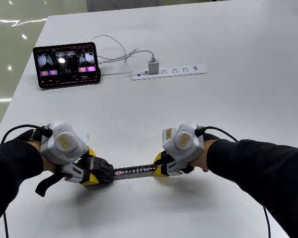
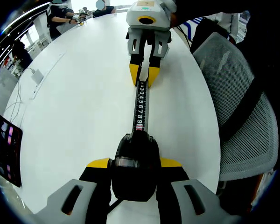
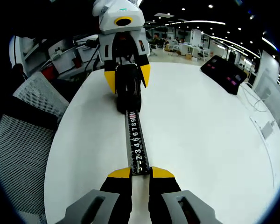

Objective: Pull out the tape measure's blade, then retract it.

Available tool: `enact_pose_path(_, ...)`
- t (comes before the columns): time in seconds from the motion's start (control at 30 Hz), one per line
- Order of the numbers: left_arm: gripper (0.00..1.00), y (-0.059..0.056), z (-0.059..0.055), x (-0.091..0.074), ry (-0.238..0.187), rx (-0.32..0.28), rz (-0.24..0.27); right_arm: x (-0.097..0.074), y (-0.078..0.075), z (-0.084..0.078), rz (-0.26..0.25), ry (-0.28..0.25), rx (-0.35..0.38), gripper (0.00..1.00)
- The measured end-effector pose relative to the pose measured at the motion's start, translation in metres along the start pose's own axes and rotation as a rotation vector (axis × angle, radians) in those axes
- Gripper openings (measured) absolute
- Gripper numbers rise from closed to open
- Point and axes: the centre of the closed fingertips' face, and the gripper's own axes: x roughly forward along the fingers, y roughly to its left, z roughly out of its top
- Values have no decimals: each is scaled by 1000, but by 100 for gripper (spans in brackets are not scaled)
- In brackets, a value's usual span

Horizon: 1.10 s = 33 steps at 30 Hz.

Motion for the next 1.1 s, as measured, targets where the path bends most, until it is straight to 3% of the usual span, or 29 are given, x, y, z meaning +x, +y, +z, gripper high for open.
enact_pose_path(1.1, 31, -1, 1, 1, -3, 3, 9, -18, -1, -20, -18, 7, 21, 8)
